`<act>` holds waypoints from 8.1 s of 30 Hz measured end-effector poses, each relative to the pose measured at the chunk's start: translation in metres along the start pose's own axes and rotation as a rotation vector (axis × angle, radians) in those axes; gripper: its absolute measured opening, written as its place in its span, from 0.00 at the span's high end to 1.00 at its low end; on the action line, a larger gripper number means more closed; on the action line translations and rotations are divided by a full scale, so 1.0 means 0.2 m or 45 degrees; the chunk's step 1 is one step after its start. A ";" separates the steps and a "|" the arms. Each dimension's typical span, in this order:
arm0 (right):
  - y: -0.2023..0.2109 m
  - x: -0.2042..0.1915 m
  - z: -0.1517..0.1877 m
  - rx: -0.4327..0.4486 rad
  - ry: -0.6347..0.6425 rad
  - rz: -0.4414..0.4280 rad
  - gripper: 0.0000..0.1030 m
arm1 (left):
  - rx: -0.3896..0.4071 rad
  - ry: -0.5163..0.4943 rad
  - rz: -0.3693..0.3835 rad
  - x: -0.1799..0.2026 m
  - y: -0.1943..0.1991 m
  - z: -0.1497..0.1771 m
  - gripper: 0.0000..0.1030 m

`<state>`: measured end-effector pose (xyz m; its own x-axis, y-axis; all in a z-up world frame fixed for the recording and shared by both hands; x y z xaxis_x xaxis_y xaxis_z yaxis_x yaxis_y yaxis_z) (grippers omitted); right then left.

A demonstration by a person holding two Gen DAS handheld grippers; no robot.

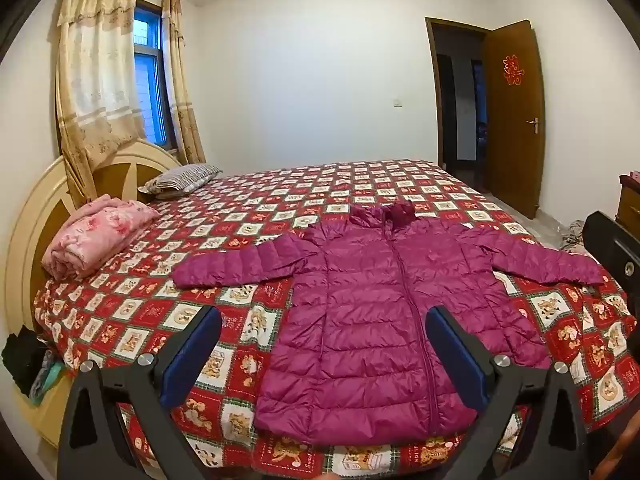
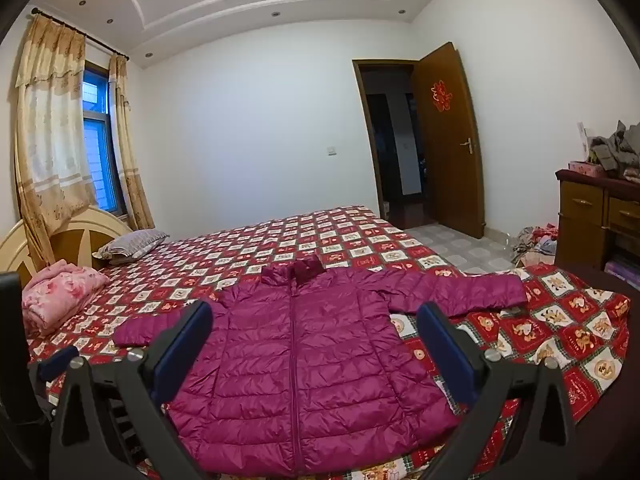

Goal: Fold large clothes

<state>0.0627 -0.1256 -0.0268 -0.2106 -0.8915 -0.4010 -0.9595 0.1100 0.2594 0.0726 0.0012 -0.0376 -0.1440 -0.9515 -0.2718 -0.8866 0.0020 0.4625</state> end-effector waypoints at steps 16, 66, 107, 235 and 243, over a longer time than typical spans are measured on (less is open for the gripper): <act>-0.01 0.01 0.00 0.006 0.036 0.043 0.00 | 0.034 -0.001 -0.022 -0.03 0.02 0.01 0.01; 0.01 0.01 -0.01 0.027 0.036 0.050 0.00 | 0.061 0.021 -0.009 -0.04 0.07 -0.03 0.01; -0.26 0.13 0.09 -0.082 0.074 0.180 0.00 | -0.024 -0.031 0.011 0.02 -0.23 0.00 0.01; -2.18 0.36 0.20 -0.675 0.005 0.220 0.77 | -0.281 -0.103 0.000 -0.09 -2.05 -0.32 0.01; -2.19 0.54 0.37 -0.714 0.013 0.314 0.81 | -0.476 -0.077 -0.068 -0.03 -2.34 -0.05 0.01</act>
<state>0.4467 -0.2365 -0.2494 -0.4093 -0.8737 -0.2630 -0.6378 0.0679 0.7672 0.4929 0.0030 -0.2430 -0.1375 -0.9273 -0.3481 -0.6738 -0.1700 0.7191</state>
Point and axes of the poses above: each gripper's, at about its wrist camera, not at the fingertips, and y roughly against the way its jaws point, x to its right, z to its underside, the point moved 8 cm from there along -y, roughly the way its jaws point, and after that the axes turned 13 degrees about -y, right-handed, at the moved point
